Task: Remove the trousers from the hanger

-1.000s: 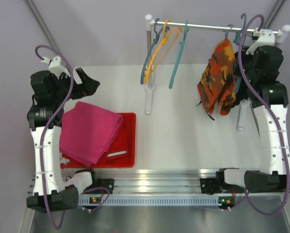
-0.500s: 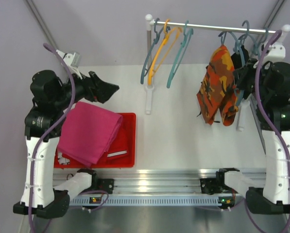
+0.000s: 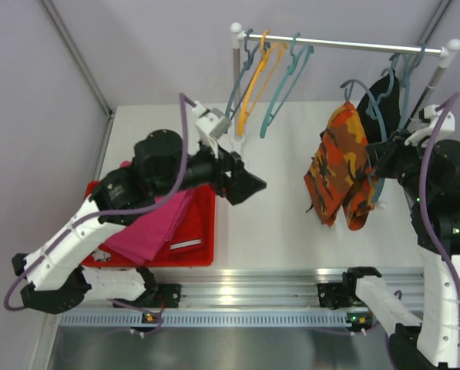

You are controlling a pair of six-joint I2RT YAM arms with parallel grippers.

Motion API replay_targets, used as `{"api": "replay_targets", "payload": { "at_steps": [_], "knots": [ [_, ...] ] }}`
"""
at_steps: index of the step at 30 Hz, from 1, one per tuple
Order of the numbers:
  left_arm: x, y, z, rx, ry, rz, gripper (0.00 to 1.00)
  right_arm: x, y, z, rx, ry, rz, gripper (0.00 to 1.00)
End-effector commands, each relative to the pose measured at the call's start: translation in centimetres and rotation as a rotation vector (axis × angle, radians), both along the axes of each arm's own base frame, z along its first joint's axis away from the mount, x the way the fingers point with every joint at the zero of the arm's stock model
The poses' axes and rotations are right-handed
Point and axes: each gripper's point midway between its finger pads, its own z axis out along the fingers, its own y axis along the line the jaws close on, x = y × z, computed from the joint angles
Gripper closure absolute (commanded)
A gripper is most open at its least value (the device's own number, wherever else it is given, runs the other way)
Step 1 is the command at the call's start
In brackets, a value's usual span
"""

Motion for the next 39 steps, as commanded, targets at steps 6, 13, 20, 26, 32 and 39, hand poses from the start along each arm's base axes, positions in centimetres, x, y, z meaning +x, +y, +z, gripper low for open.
{"api": "replay_targets", "payload": {
  "at_steps": [6,13,20,26,32,39],
  "knots": [
    [-2.3,-9.5,0.1,0.024,-0.146,0.06,0.07,-3.9,0.1,6.2,0.147,-0.179,-0.035,1.0],
    [-2.4,-15.2,-1.2,0.013,-0.212,0.117,0.07,-5.5,-0.2,5.0,0.186,-0.147,-0.067,1.0],
    [-2.3,-20.1,-4.0,0.019,-0.228,0.141,0.07,-6.0,0.7,4.7,0.212,-0.147,-0.022,1.0],
    [-2.4,-22.6,-5.4,0.023,-0.226,0.118,0.07,-6.4,1.1,5.8,0.209,-0.178,0.003,1.0],
    [-2.1,-24.1,-6.3,0.02,-0.234,0.115,0.07,-6.6,1.1,6.4,0.214,-0.197,0.009,1.0],
    [-0.3,-24.5,-7.9,0.042,-0.231,0.228,0.08,-7.2,1.1,7.0,0.222,-0.212,0.009,1.0]
  ]
}}
